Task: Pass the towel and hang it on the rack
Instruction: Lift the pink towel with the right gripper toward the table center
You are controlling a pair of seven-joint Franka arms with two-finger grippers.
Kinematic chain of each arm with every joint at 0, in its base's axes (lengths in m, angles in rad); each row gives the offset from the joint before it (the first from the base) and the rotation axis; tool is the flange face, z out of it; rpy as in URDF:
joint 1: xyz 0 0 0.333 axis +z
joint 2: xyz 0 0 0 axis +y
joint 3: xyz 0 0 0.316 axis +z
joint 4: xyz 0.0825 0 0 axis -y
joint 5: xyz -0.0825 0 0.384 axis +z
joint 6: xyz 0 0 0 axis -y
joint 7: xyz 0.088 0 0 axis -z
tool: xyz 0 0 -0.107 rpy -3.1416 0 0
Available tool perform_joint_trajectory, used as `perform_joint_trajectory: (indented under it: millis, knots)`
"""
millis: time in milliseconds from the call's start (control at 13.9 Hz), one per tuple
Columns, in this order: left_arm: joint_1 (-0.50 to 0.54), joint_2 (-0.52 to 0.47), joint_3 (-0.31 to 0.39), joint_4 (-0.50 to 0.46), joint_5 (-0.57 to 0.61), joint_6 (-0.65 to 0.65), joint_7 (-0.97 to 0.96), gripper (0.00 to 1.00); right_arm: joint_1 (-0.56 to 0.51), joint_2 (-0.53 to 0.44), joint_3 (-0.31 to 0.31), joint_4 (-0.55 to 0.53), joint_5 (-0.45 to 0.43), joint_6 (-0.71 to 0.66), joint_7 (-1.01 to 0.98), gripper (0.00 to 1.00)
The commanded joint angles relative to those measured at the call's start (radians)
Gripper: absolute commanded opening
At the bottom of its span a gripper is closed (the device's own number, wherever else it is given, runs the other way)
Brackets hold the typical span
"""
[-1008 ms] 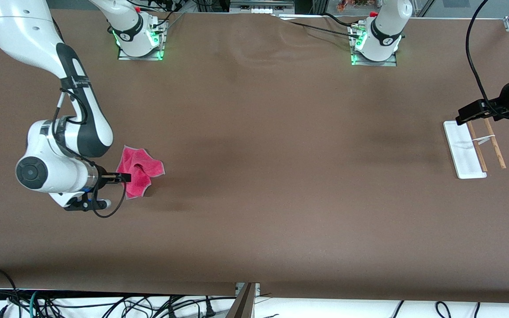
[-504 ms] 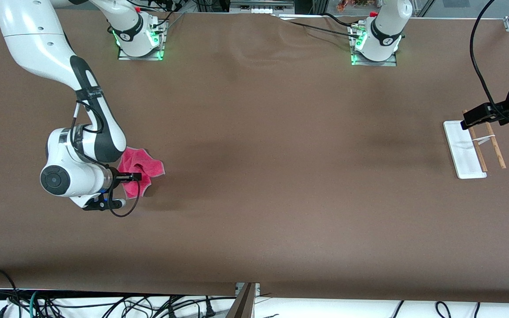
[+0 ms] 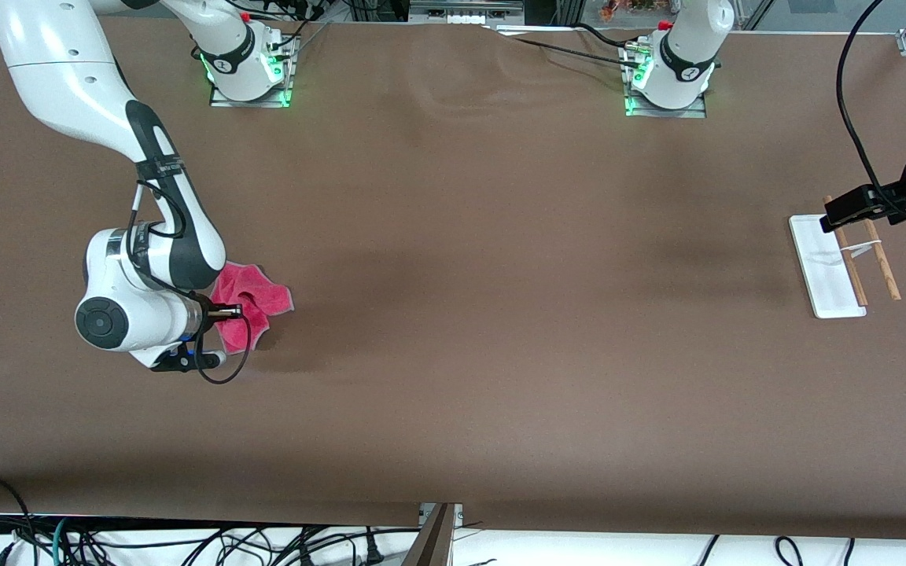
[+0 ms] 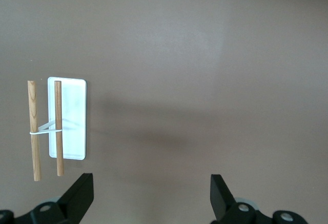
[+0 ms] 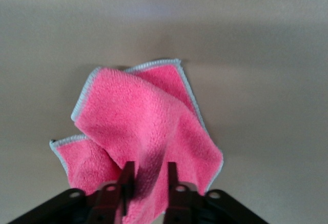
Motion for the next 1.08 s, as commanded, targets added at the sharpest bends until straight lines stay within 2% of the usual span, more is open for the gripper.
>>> perform_joint_trajectory:
  millis: [0,216,360,648,864,1008]
  knots:
    - [0.002,0.018,0.002,0.039,-0.02,-0.024,0.017,1.0,0.003,-0.006,0.001,-0.001,0.015,-0.02,0.008,0.0]
    - [0.002,0.018,0.002,0.039,-0.02,-0.024,0.017,1.0,0.006,-0.018,0.001,0.025,0.059,-0.021,0.002,0.0]
    - [0.002,0.018,0.003,0.039,-0.02,-0.024,0.017,1.0,0.006,-0.027,0.001,0.094,0.105,-0.04,-0.001,0.0]
    - [0.002,0.018,0.003,0.039,-0.02,-0.024,0.017,1.0,0.053,-0.034,0.013,0.238,0.107,-0.138,-0.004,0.0]
    - [0.004,0.018,0.002,0.039,-0.02,-0.024,0.017,1.0,0.101,-0.056,0.08,0.289,0.11,-0.175,0.036,0.0]
    - [0.004,0.018,0.002,0.039,-0.02,-0.024,0.017,1.0,0.124,-0.072,0.134,0.295,0.108,-0.175,0.19,0.0]
